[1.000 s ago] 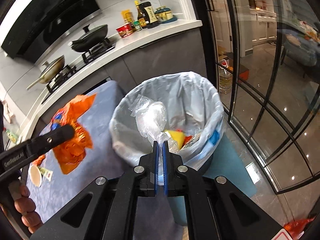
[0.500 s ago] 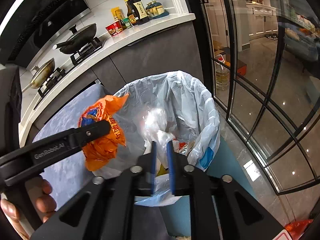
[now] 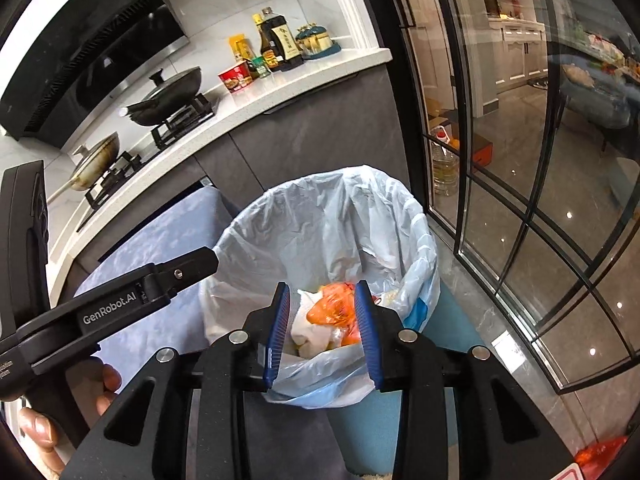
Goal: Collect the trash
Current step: 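Carry the chip bag and plastic wrap over the bin and release both, then grasp the pink paper cup rim with the left gripper and lift it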
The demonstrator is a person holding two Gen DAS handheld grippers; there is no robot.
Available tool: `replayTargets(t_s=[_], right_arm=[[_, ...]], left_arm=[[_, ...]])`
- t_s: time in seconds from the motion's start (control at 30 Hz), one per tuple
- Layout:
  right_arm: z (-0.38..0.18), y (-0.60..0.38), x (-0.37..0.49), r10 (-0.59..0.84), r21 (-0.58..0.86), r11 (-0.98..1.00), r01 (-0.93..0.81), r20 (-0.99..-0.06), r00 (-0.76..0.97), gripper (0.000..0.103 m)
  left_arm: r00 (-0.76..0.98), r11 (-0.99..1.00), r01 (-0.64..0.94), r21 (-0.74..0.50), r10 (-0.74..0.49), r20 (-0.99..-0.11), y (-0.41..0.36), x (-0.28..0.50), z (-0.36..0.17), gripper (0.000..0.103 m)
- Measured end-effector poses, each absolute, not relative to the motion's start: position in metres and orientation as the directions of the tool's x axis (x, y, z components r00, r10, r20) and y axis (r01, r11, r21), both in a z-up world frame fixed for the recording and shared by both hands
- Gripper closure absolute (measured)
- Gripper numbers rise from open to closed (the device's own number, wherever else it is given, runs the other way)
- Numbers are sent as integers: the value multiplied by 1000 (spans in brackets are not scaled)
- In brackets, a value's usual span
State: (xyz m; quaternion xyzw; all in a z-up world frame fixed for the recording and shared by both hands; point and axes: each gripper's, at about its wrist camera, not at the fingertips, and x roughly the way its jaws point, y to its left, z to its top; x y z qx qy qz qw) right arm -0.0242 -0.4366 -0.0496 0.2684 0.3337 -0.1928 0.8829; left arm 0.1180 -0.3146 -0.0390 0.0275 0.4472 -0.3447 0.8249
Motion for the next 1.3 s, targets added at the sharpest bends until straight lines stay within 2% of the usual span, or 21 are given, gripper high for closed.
replayTargets(t_s=[0.33,0.7,1.07,1.13,1.2,1.3], right_arm=[[-27,-384,-22,-119,341,826,449,-673,730,69],[-11,-308,-3,-30,330,882,335,-672,740,69],[-13,-228,22,69,321,922,218,-689,721,69],[-16,-215,24,86,322,925,202,-695,714,69],[-20,-203,28,99,320,929,188,-703,704,69],[-26,-188,33,117,316,934,168,-714,690,69]], left_arm=[[425,803,533,-267,-527,-736,-248,111,-18,36],[524,874,426,-233,-448,-724,-157,109,-5,36],[617,965,206,-163,-258,-743,-34,115,-14,36],[637,979,155,-130,-200,-745,-14,115,-18,24],[663,992,86,-89,-124,-738,12,114,-25,20],[653,999,15,-41,-41,-756,41,120,-41,20]])
